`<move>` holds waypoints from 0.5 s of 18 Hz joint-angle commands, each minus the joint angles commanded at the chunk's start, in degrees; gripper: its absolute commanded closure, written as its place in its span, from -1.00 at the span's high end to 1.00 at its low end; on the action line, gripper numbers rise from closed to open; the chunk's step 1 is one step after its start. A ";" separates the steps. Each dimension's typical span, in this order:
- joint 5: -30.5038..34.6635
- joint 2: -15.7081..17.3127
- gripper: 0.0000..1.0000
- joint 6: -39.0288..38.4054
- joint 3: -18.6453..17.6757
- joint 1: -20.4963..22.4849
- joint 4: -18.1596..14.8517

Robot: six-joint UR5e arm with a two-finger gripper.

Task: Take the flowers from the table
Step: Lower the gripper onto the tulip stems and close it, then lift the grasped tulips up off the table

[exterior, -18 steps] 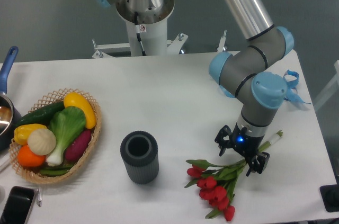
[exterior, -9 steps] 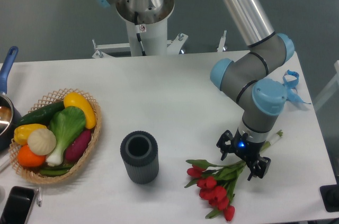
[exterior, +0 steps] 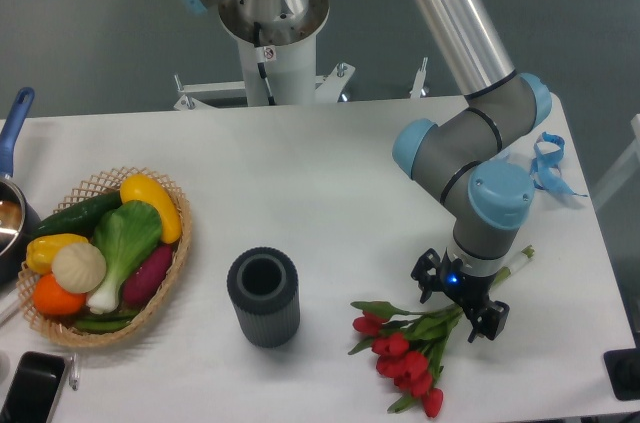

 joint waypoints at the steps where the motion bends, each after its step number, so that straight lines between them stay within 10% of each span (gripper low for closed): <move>1: 0.00 0.00 0.89 0.00 -0.17 -0.09 0.00; 3: 0.09 0.00 0.34 -0.09 -0.26 -1.05 0.00; 9: 2.11 0.09 -0.22 -0.18 -0.44 -1.14 0.00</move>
